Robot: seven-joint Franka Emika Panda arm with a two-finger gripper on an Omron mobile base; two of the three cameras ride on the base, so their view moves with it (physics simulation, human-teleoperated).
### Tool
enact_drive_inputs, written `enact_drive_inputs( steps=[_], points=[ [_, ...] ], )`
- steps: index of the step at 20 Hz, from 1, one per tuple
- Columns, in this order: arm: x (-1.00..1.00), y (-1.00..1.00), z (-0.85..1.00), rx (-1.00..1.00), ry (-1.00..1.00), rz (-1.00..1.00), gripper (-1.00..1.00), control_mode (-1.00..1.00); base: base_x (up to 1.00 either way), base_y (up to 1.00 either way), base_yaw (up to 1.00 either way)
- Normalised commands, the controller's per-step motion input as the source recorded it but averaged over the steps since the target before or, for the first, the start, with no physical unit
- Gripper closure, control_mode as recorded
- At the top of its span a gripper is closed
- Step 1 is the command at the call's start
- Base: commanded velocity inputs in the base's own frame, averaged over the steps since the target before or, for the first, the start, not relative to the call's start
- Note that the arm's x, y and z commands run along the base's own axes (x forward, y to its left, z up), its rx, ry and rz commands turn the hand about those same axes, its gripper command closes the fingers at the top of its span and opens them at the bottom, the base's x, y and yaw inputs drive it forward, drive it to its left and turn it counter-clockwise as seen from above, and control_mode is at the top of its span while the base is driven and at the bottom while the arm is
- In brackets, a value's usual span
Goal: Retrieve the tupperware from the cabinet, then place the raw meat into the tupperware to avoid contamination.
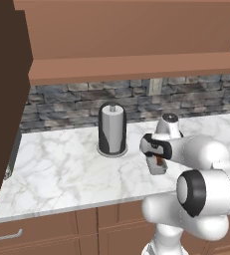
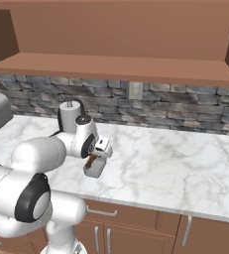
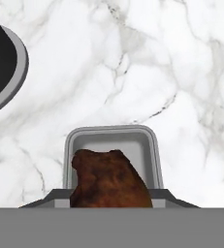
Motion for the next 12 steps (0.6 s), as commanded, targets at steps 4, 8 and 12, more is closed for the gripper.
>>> enact_drive_inputs(
  steps=[4, 8, 12],
  points=[
    [0.00, 0.00, -0.11, -0.01, -0.05, -0.02, 1.00, -1.00, 0.00, 0.00, 0.00],
    [-0.01, -0.02, -0.14, 0.00, -0.04, -0.03, 1.00, -1.00, 0.00, 0.00, 0.00],
    [0.03, 0.00, -0.10, 0.00, -0.02, -0.02, 1.00, -1.00, 0.00, 0.00, 0.00]
  ],
)
